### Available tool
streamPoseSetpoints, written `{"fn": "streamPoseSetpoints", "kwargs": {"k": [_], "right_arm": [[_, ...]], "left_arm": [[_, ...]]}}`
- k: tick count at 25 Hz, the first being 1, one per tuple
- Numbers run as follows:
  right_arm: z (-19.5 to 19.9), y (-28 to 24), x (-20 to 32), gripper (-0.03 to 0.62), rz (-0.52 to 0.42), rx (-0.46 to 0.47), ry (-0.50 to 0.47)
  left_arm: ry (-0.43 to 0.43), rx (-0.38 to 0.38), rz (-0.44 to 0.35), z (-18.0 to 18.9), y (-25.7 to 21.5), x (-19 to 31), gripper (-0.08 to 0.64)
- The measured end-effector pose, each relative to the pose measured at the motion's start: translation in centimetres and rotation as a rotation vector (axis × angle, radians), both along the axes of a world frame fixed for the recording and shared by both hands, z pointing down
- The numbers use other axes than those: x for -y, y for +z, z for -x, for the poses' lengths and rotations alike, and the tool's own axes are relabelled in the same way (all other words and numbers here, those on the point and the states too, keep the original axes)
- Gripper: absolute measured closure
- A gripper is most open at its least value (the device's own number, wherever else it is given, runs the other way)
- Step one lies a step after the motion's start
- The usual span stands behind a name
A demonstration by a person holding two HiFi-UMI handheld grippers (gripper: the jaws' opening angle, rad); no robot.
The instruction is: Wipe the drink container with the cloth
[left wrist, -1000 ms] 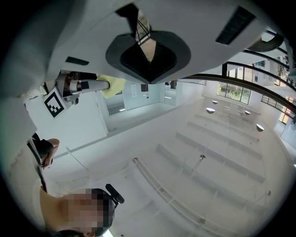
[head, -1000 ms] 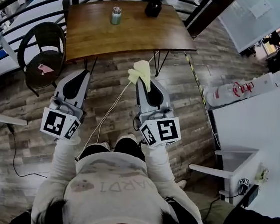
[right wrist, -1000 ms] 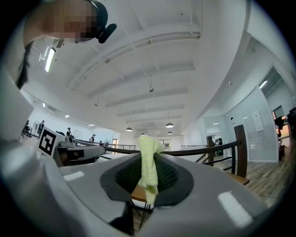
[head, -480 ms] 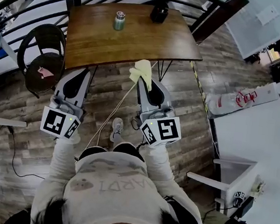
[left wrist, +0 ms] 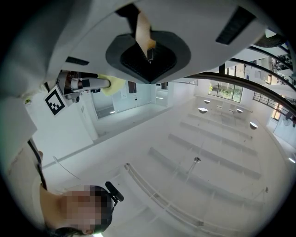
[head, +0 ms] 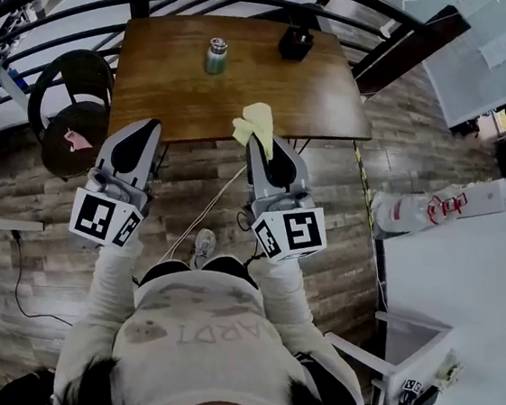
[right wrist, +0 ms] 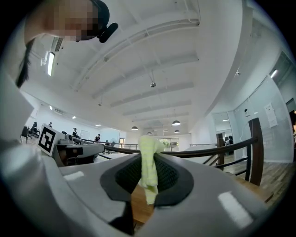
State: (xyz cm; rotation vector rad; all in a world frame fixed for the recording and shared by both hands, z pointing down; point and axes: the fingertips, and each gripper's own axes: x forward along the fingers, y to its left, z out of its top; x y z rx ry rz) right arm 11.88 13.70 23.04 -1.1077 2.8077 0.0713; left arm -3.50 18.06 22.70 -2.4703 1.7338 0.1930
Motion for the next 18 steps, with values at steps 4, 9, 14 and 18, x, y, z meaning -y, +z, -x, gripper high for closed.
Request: {"fn": "streamPoseSetpoints", "kwargs": {"k": [4, 9, 14, 18], "right_arm": [[-0.1, 0.1, 4.2, 0.523, 0.0, -0.002, -0.022], [-0.6, 0.4, 8.6, 0.523, 0.006, -0.001, -0.052], [-0.2, 1.6, 11.3, 0.523, 0.022, -0.007, -0.084], [0.3, 2.4, 13.0, 0.523, 0.04, -0.004, -0.095]], "left_arm": [[-0.021, -0.009, -0.005, -0.2, -0.1, 3.9, 0.555], [-0.048, -0.015, -0.005, -0.9, 0.0, 8.1, 0.555], [-0.06, -0.019, 0.016, -1.2, 1.0, 10.4, 0.555], [-0.074, 0.007, 0.039, -0.7, 1.8, 11.9, 0.555]]}}
